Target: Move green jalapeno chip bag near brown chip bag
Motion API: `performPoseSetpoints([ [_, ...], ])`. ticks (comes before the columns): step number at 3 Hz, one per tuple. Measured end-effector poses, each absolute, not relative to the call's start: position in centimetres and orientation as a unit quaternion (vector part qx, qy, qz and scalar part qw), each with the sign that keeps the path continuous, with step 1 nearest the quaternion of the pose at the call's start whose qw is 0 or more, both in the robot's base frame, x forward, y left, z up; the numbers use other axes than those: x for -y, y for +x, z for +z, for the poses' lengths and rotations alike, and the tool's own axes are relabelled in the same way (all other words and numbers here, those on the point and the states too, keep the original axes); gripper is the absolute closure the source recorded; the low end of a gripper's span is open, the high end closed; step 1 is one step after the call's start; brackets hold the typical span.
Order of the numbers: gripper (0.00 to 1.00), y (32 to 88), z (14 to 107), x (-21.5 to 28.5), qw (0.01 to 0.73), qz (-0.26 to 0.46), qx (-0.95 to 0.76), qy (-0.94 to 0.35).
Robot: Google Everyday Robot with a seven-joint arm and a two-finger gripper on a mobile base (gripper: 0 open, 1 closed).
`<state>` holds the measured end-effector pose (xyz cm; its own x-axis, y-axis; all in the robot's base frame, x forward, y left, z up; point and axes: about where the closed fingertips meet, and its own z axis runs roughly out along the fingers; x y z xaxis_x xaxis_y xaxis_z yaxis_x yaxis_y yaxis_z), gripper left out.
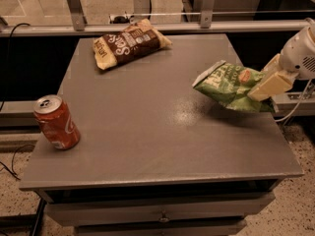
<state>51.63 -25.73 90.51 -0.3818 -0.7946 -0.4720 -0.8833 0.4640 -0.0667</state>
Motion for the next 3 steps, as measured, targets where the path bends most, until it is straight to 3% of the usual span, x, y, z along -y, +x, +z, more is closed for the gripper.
performPoseSetpoints([
  [1,1.0,51.7,90.7,25.6,0.227,0.099,-0.824,-0.509],
  [3,1.0,53.7,90.8,23.9,0.254,0.103,-0.811,-0.517],
])
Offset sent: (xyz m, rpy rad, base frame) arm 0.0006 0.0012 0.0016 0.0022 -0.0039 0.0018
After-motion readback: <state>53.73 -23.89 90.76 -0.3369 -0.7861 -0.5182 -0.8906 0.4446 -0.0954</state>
